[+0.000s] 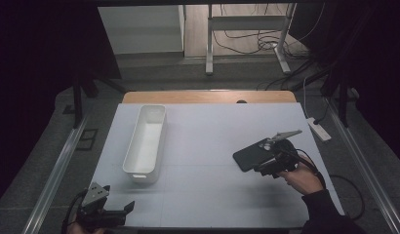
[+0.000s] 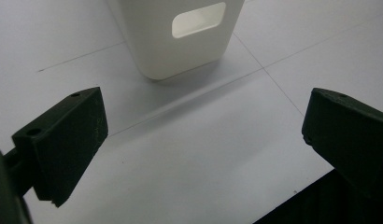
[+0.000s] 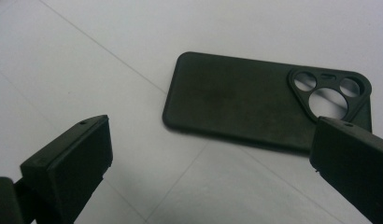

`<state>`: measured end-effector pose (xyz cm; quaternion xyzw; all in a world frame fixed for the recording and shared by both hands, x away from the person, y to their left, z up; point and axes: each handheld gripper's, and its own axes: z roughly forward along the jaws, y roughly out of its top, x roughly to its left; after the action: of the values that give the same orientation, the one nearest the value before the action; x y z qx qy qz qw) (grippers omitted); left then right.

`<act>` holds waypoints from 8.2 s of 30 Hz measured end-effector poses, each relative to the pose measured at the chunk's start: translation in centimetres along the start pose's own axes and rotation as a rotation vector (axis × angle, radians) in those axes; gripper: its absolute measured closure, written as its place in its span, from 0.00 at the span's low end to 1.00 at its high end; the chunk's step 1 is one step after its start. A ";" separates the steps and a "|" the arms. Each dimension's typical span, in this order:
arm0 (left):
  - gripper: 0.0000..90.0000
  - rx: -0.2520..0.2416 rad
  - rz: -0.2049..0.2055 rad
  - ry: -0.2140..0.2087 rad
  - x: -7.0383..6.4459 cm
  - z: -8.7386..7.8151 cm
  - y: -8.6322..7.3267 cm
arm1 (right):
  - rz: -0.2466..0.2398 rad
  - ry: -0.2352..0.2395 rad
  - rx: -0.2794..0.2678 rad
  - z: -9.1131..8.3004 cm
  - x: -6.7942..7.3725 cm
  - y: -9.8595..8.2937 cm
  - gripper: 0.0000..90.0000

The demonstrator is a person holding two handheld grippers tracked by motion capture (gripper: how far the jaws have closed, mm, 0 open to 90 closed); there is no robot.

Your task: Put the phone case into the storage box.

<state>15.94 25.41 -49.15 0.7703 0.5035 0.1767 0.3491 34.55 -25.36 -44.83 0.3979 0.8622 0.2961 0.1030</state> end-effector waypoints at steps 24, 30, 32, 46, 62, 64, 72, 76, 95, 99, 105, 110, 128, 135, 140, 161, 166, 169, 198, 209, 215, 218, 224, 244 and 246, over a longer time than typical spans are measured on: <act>0.01 0.001 0.008 -0.001 0.0 0.0 0.0 | -0.016 -0.023 0.041 2.6 -0.7 3.4 0.00; 0.01 0.001 0.009 -0.003 0.0 0.0 0.0 | -0.016 -0.041 0.059 3.2 -0.8 3.9 0.11; 0.01 0.000 0.011 -0.004 0.0 0.0 0.0 | -0.011 -0.048 0.065 3.2 -0.8 4.0 0.23; 0.02 0.002 0.021 -0.005 -0.1 0.0 0.0 | -0.012 -0.016 0.123 4.5 -1.4 4.8 1.00; 0.02 0.001 0.018 -0.012 0.0 0.0 0.0 | -0.063 -0.003 0.138 7.3 -0.1 6.6 1.00; 0.02 0.001 0.018 -0.013 0.0 0.0 0.0 | -0.073 -0.002 0.150 7.9 0.2 6.8 1.00; 0.02 0.001 0.019 -0.015 0.0 0.0 0.0 | -0.092 -0.008 0.161 9.3 0.9 7.5 1.00; 0.02 0.000 0.019 -0.016 0.0 0.0 0.0 | -0.092 -0.010 0.170 9.9 1.0 7.5 1.00; 0.02 0.004 0.022 -0.018 -0.1 0.0 0.0 | -0.101 -0.002 0.212 11.3 1.3 6.4 1.00; 0.02 0.004 0.022 -0.019 -0.1 0.0 0.0 | -0.108 0.000 0.211 11.1 1.5 6.0 1.00; 0.02 0.006 0.025 -0.016 -0.1 0.0 0.0 | -0.103 0.018 0.211 10.6 1.5 5.3 1.00; 0.02 0.007 0.025 -0.017 -0.1 0.1 0.0 | -0.110 0.024 0.217 10.0 1.6 4.7 1.00; 0.02 0.011 0.032 -0.019 -0.2 0.1 0.0 | -0.114 0.042 0.209 8.3 1.9 2.3 1.00; 0.02 0.012 0.035 -0.019 -0.2 0.1 0.0 | -0.104 0.049 0.212 7.6 1.7 1.5 1.00; 0.02 0.013 0.040 -0.018 -0.3 0.1 0.0 | -0.088 0.046 0.210 7.0 1.3 0.7 1.00; 0.02 0.018 0.050 -0.016 -0.4 0.2 0.1 | -0.027 0.006 0.200 4.7 -0.9 -1.9 1.00; 0.02 0.020 0.052 -0.016 -0.4 0.2 0.1 | -0.010 -0.007 0.195 4.2 -1.7 -2.4 1.00; 0.02 0.022 0.054 -0.016 -0.4 0.2 0.1 | 0.000 -0.012 0.193 4.1 -2.1 -2.6 1.00; 0.02 0.025 0.051 -0.013 -0.4 0.2 0.1 | -0.040 -0.075 0.132 2.6 -0.9 0.0 0.54; 0.02 0.025 0.049 -0.013 -0.4 0.3 0.1 | -0.039 -0.109 0.123 2.6 -1.3 0.3 0.28; 0.02 0.025 0.048 -0.014 -0.4 0.3 0.1 | -0.005 -0.114 0.116 2.5 -2.0 0.4 0.16; 0.02 0.024 0.045 -0.014 -0.4 0.3 0.1 | 0.015 -0.126 0.114 2.4 -2.6 0.4 0.12; 0.02 0.024 0.044 -0.014 -0.4 0.3 0.1 | 0.055 -0.145 0.118 2.3 -3.7 0.1 0.07; 0.02 0.026 0.045 -0.014 -0.4 0.3 0.1 | 0.109 -0.154 0.119 3.0 -5.4 -0.7 0.00; 0.02 0.026 0.044 -0.015 -0.4 0.3 0.1 | 0.112 -0.148 0.123 3.4 -5.5 -0.9 0.00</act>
<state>16.03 24.92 -49.24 0.7871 0.4859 0.1721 0.3387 39.00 -28.47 -48.38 0.4716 0.8453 0.2177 0.1249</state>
